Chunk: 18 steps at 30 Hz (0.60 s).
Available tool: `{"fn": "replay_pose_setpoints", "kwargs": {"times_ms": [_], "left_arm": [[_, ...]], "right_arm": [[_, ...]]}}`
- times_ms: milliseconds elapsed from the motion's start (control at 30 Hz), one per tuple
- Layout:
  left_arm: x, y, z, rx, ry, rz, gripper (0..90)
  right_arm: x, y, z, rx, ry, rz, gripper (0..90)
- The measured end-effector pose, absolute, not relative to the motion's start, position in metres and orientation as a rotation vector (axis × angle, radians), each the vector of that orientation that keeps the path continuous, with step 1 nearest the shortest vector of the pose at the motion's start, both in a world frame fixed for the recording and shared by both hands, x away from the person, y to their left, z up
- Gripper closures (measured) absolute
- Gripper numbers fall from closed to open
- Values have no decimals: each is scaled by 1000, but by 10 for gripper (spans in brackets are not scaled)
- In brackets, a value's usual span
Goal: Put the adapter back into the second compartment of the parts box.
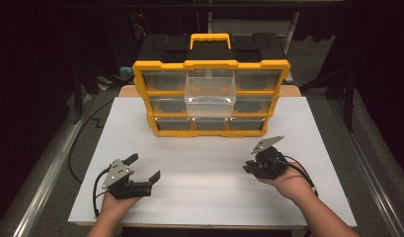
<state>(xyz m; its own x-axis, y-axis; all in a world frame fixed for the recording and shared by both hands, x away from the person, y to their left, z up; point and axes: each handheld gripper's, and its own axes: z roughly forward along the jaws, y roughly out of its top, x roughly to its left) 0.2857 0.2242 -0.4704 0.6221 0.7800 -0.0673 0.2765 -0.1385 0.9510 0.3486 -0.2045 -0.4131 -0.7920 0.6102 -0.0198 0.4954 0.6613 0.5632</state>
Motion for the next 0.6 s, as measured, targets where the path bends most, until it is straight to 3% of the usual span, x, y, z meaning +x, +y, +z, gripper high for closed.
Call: {"fn": "replay_pose_setpoints", "kwargs": {"times_ms": [600], "left_arm": [[286, 224, -470, 1683, 863, 530, 3]], "right_arm": [[358, -194, -408, 836, 2853, 655, 775]]}}
